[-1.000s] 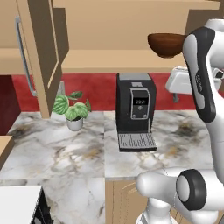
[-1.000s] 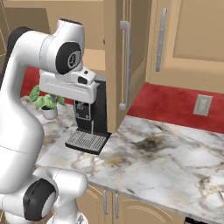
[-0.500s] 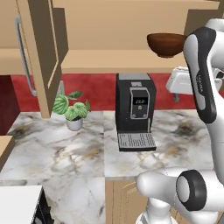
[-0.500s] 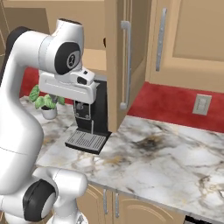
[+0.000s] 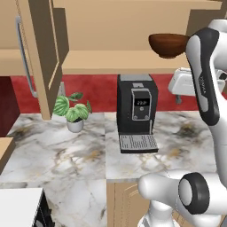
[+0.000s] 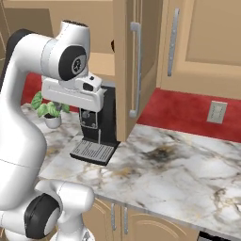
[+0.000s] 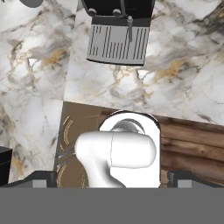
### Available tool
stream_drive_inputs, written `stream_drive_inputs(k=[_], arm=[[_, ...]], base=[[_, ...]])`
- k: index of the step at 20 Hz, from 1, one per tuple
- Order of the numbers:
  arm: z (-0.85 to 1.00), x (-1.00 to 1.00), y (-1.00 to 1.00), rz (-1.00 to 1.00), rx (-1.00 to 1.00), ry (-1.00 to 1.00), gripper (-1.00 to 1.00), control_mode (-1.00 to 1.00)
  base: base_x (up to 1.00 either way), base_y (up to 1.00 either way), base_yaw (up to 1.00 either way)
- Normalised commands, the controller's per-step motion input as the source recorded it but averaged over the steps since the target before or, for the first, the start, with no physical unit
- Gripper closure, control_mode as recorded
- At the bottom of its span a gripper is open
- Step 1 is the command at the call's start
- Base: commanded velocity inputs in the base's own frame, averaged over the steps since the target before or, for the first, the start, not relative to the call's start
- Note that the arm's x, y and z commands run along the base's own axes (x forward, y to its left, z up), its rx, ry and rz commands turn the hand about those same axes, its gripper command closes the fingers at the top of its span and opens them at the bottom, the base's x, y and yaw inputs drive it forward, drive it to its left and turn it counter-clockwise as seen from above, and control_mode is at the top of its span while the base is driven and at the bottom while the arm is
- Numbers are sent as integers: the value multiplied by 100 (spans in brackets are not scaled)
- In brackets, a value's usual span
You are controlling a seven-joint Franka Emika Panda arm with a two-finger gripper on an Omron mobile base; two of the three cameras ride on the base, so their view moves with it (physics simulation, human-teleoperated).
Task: Move the bowls from the cabinet to the plates on the dining table.
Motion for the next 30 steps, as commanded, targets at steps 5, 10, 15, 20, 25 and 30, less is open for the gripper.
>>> stream_drive_inputs(k=[5, 10, 15, 20, 25, 30], arm=[[0, 0, 0, 0, 0, -3, -100, -100], [0, 0, 0, 0, 0, -6, -100, -100], [-6, 0, 1, 0, 0, -7, -100, -100], [2, -11, 5, 0, -5, -28, -100, -100], [28, -15, 0, 0, -19, -33, -100, -100], [42, -2, 0, 0, -27, -19, -100, -100]], base=[[0, 0, 0], [0, 0, 0], [0, 0, 0], [0, 0, 0], [0, 0, 0], [0, 0, 0]])
